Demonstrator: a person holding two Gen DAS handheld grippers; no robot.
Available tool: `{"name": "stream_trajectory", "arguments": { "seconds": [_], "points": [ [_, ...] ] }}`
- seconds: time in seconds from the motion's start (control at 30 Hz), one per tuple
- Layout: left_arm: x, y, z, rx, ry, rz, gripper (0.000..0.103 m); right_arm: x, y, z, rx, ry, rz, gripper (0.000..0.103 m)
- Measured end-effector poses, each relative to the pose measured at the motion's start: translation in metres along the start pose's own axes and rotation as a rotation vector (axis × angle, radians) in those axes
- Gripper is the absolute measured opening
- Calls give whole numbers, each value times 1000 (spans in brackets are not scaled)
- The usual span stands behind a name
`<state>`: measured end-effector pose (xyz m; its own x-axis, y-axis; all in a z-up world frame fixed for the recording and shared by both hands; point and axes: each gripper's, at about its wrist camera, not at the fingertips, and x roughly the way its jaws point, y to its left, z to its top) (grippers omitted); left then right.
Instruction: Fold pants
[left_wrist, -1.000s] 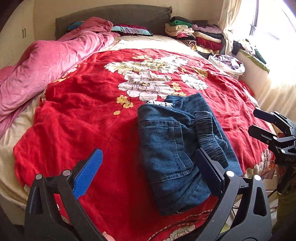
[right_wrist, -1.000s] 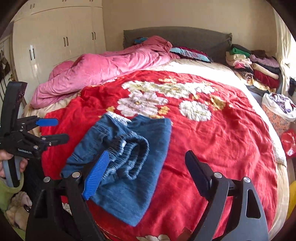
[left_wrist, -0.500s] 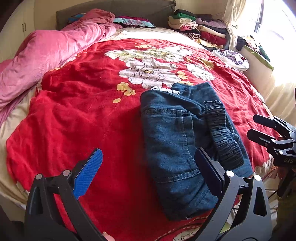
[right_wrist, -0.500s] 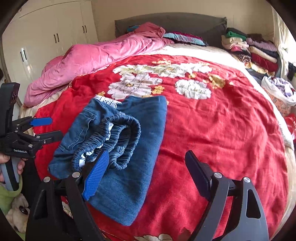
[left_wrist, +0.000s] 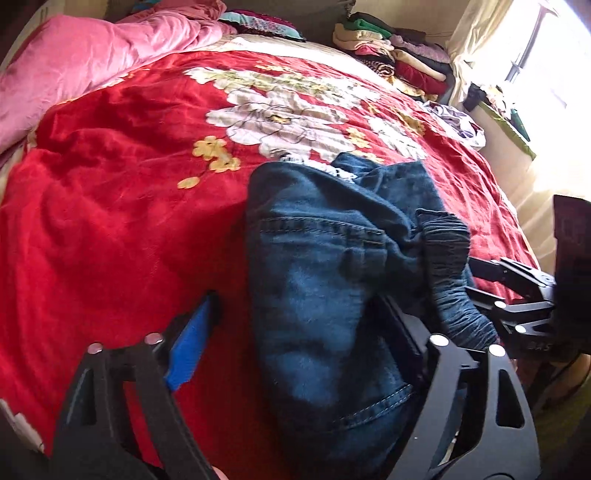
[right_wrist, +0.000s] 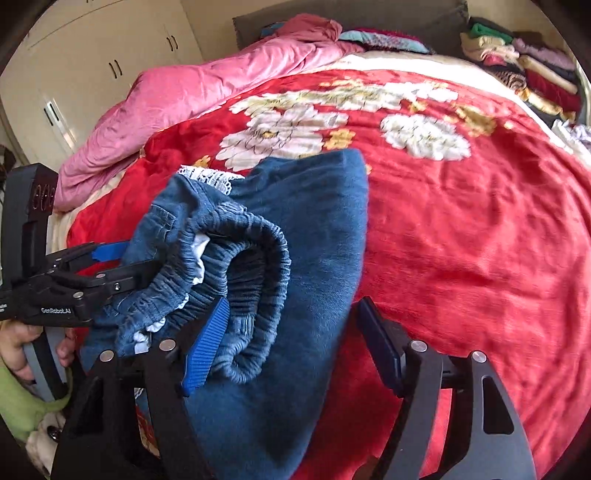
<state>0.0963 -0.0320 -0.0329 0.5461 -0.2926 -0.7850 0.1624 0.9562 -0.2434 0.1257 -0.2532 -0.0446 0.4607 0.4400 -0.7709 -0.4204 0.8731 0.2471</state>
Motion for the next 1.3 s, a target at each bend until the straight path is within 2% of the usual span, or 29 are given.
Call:
{"name": "stream_trajectory", "arguments": {
  "seconds": [0.07, 0.17, 0.2, 0.3, 0.33, 0.47, 0.67, 0.87, 1.03, 1.13, 1.2, 1.3],
  "points": [
    [5, -4, 3, 6, 1, -9, 65, 3, -2, 1, 1, -9, 30, 70],
    [10, -7, 6, 9, 1, 1, 62, 6, 0, 1, -28, -22, 70, 46],
    [10, -8, 7, 9, 0, -4, 54, 4, 4, 1, -43, -35, 92, 33],
    [5, -14, 11, 20, -8, -12, 40, -4, 14, 3, -76, -73, 93, 24],
    [2, -15, 13, 23, -10, -13, 40, -9, 15, 6, -73, -88, 100, 22],
    [-11, -15, 28, 20, -33, -37, 39, -27, 27, 22, -124, -147, 83, 22],
    [-21, -15, 68, 54, -89, -3, 39, -28, 28, 63, -155, -207, 36, 21],
    [-11, -8, 97, 63, -103, 32, 39, -13, 23, 94, -149, -207, 7, 21],
    [12, 3, 102, 44, -72, 44, 39, 11, 12, 101, -136, -160, -32, 21],
    [26, 9, 96, 39, -35, 70, 40, 31, 1, 96, -117, -77, -124, 21],
    [31, 12, 91, 43, -23, 83, 49, 37, -4, 90, -107, -56, -139, 23],
    [39, 19, 86, 38, -10, 96, 59, 44, -9, 80, -105, -36, -179, 37]
  ]
}}
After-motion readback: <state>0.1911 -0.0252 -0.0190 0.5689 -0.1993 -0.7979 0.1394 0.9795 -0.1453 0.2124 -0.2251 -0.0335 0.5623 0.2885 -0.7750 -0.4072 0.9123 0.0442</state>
